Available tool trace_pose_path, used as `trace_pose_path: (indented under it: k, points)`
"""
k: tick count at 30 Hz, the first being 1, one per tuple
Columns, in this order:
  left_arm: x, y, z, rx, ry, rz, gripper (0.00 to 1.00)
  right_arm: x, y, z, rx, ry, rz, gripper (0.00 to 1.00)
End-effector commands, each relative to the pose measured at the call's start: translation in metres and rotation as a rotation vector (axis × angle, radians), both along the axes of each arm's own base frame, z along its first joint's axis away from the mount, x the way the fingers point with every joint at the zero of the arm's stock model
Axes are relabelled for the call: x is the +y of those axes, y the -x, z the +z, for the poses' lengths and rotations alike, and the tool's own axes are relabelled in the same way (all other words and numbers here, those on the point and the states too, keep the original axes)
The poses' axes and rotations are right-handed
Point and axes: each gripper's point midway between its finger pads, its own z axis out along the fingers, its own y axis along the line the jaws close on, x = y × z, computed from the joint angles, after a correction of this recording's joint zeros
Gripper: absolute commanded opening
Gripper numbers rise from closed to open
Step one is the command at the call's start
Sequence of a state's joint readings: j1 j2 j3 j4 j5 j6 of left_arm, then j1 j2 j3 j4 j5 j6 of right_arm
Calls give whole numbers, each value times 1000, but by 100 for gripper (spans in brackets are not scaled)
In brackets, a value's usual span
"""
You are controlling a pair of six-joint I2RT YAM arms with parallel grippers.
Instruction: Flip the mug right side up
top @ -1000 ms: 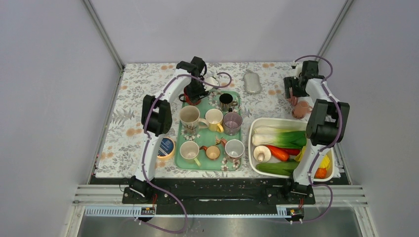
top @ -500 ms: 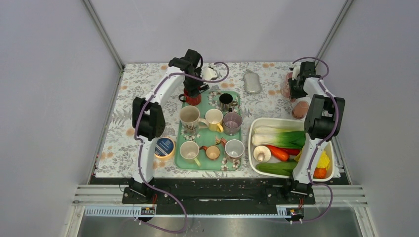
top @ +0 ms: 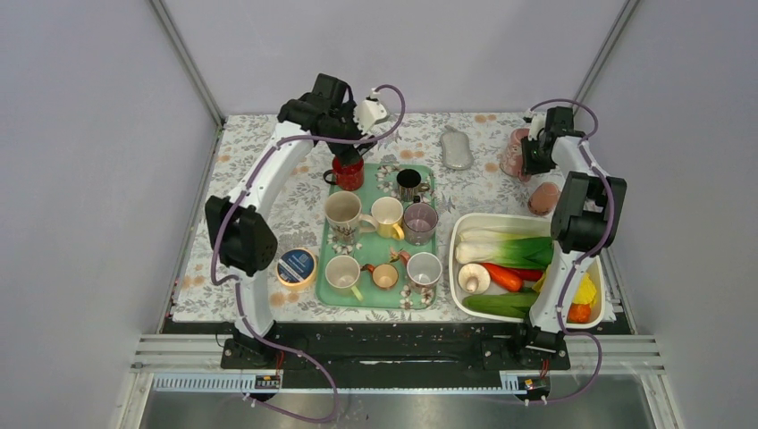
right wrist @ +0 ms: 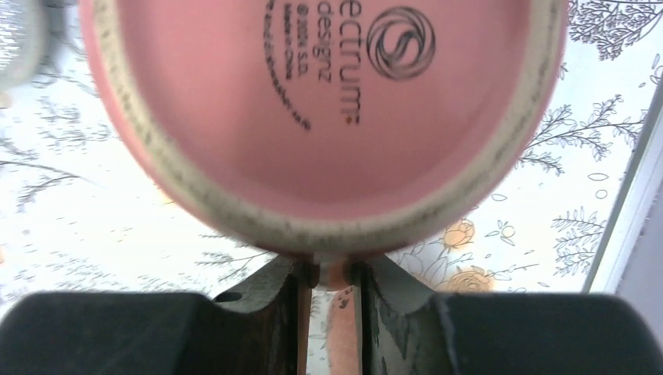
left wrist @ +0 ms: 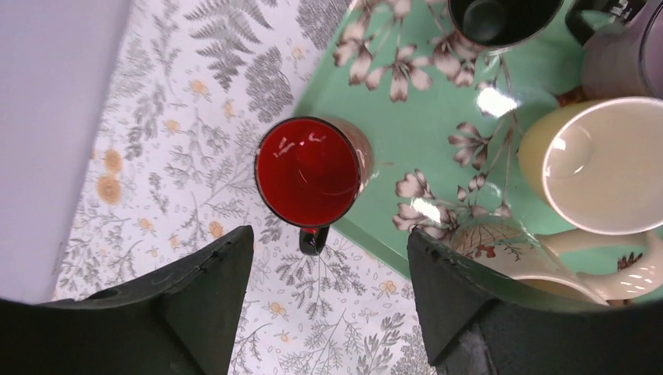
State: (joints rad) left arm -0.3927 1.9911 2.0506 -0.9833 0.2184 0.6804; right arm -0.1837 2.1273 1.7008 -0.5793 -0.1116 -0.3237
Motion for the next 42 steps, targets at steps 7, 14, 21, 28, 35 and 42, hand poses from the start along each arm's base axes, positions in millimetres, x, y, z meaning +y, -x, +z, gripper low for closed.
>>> trace_pose_path:
  k: [7,14,21,28,35,42]
  points:
    - [-10,16,66,-123,213,74,76,71,-5,174,-489,-356,71,0]
    - [-29,38,74,-97,249,18,76,88,2,202,-555,-487,56,0]
    - [-48,53,72,-32,292,-4,77,100,0,210,-554,-602,46,0]
    - [-123,63,67,-239,138,-163,99,125,9,248,-635,-868,22,0]
    - [-216,48,88,-843,-24,-281,99,152,40,272,-643,-986,48,0]
    - [-254,43,90,-1065,79,-283,99,164,71,292,-697,-1008,64,0]
